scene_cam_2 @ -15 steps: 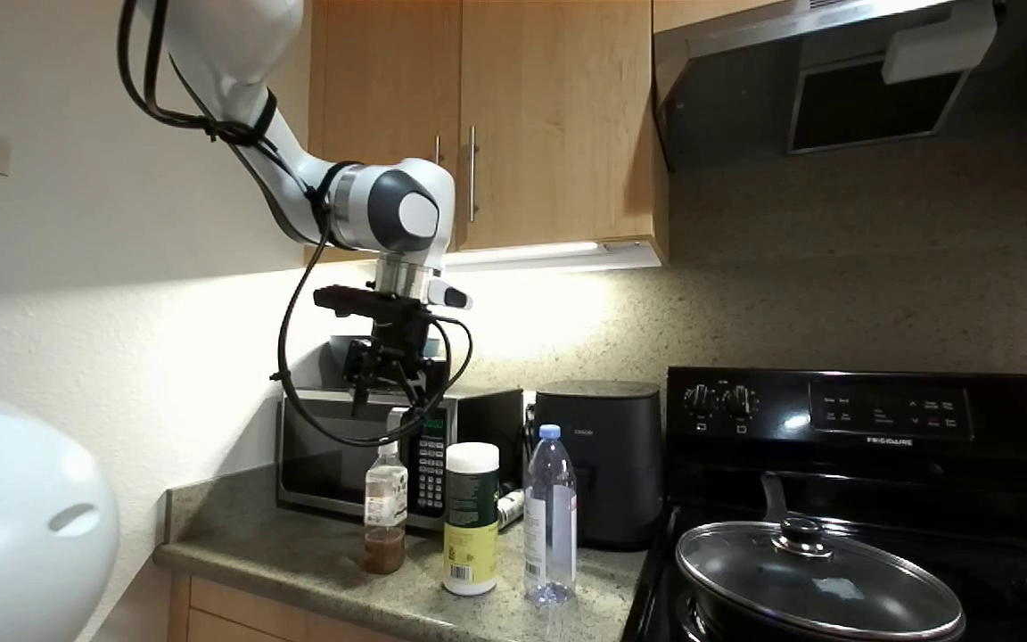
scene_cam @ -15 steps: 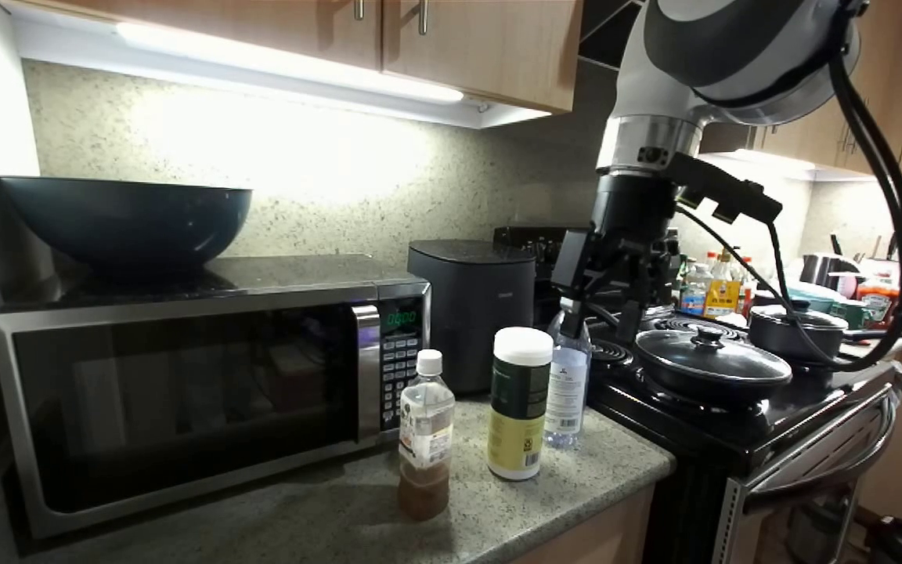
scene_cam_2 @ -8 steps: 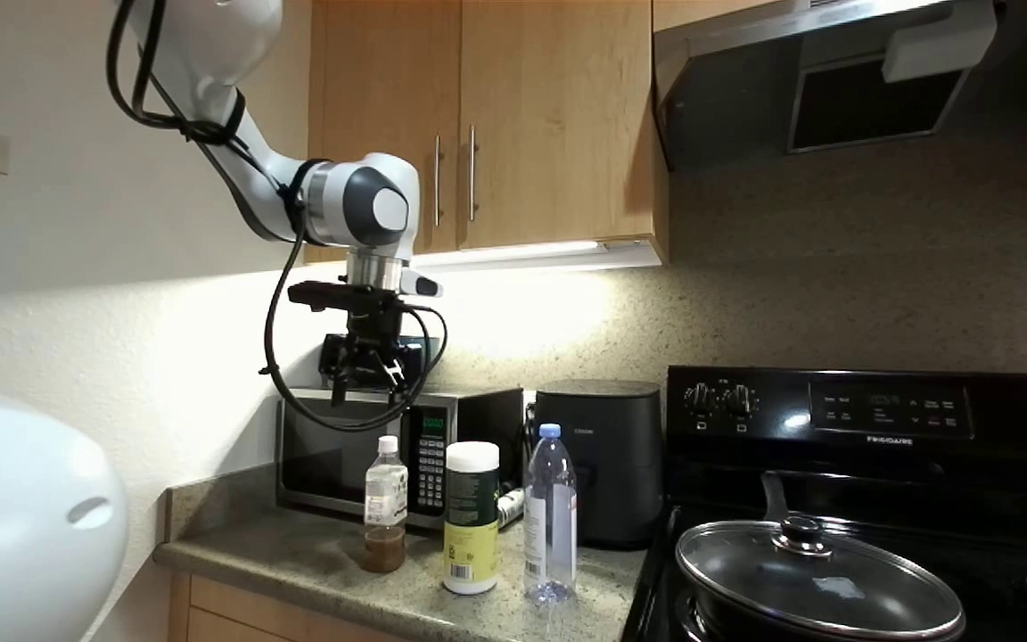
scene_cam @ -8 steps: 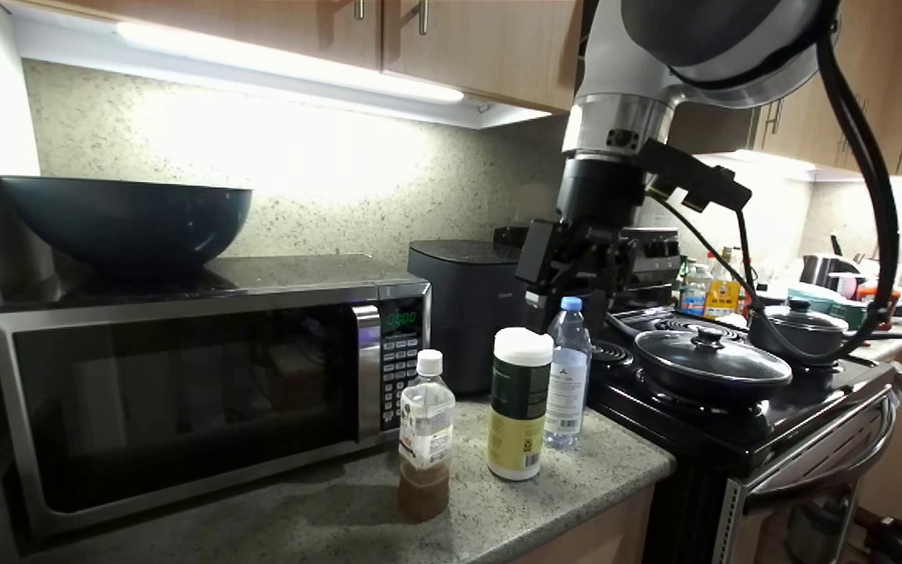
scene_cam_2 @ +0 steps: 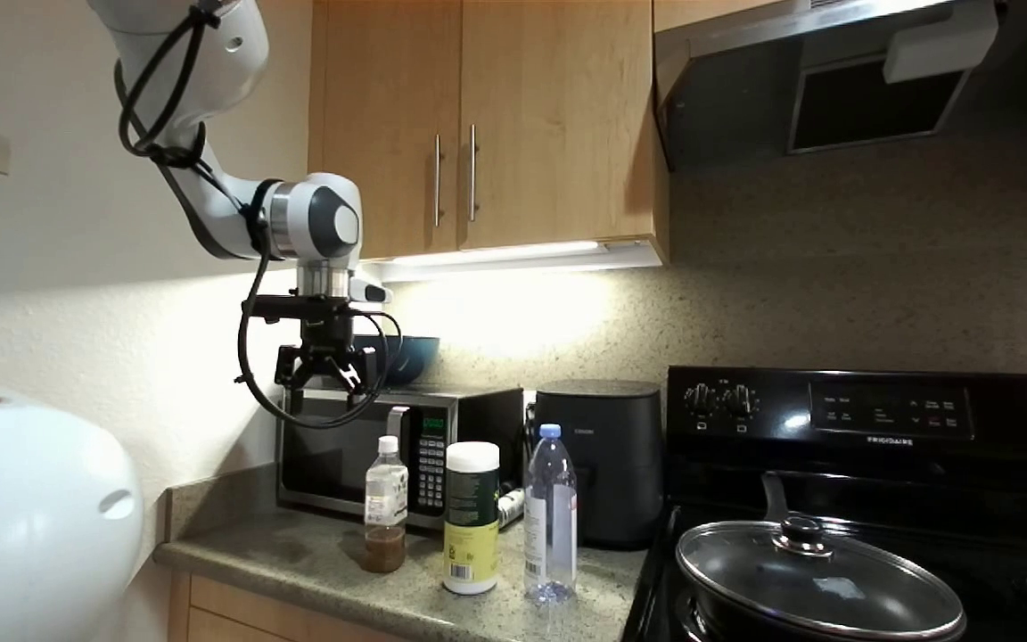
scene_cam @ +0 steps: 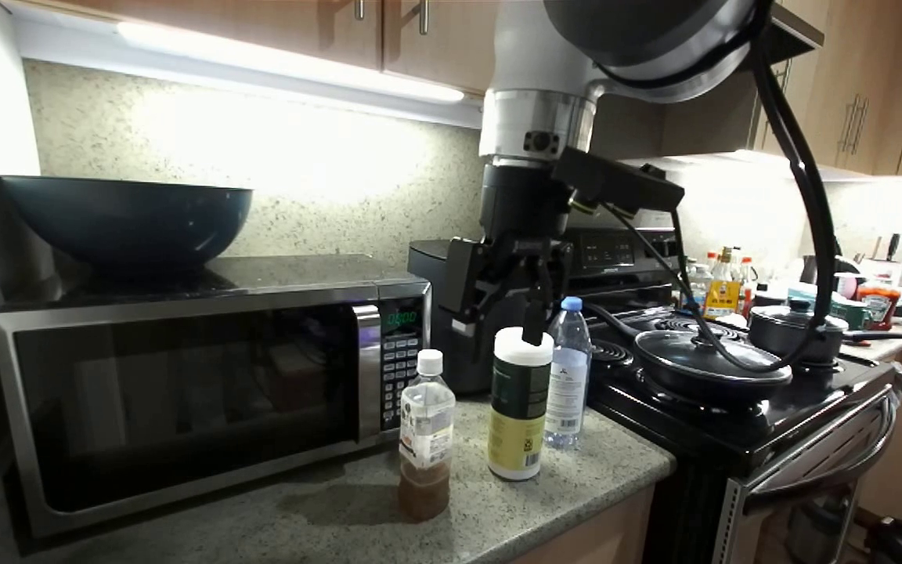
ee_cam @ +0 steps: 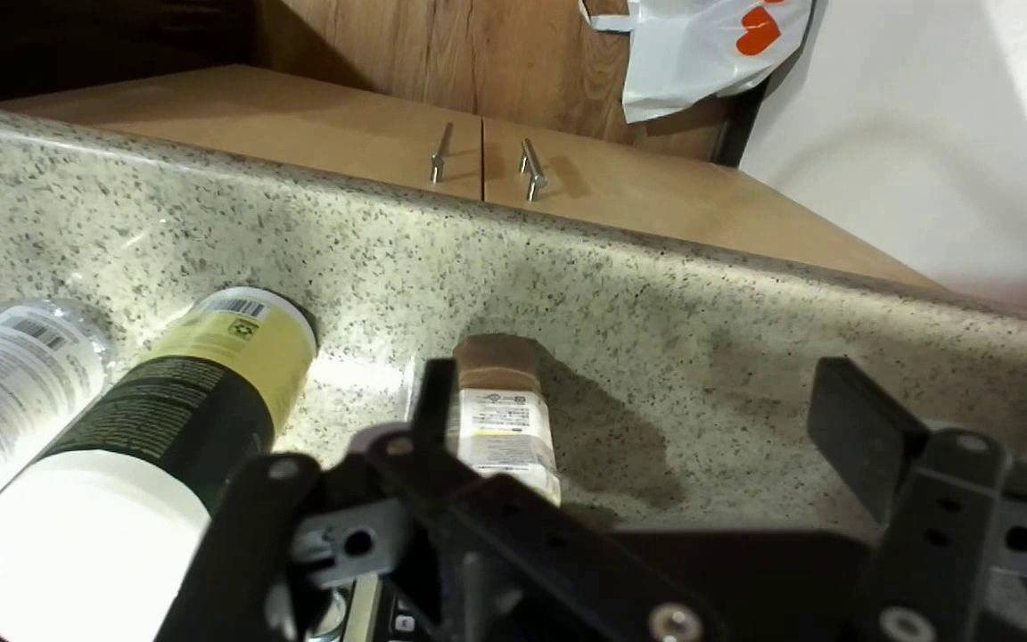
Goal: Pick up the bottle on the left and place it on top of the container in the middle
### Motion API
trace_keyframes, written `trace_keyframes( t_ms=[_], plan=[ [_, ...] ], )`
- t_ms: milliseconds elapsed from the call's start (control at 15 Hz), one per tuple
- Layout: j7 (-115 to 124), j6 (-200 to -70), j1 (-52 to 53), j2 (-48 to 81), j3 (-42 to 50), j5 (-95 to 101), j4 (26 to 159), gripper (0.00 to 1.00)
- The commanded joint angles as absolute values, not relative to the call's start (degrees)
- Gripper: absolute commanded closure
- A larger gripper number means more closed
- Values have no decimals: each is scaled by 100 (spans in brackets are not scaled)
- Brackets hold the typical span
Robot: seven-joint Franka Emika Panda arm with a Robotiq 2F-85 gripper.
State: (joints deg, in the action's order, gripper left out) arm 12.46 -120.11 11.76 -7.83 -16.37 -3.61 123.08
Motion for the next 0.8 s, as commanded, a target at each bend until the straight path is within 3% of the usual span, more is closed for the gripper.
trace_keyframes(
  t_ms=[0,733],
  plan=[
    [1257,-11994,1250,-719,-1593,-333,12255,0],
    [1702,-12038,1376,-29,-1737,99,11456,0]
  ],
)
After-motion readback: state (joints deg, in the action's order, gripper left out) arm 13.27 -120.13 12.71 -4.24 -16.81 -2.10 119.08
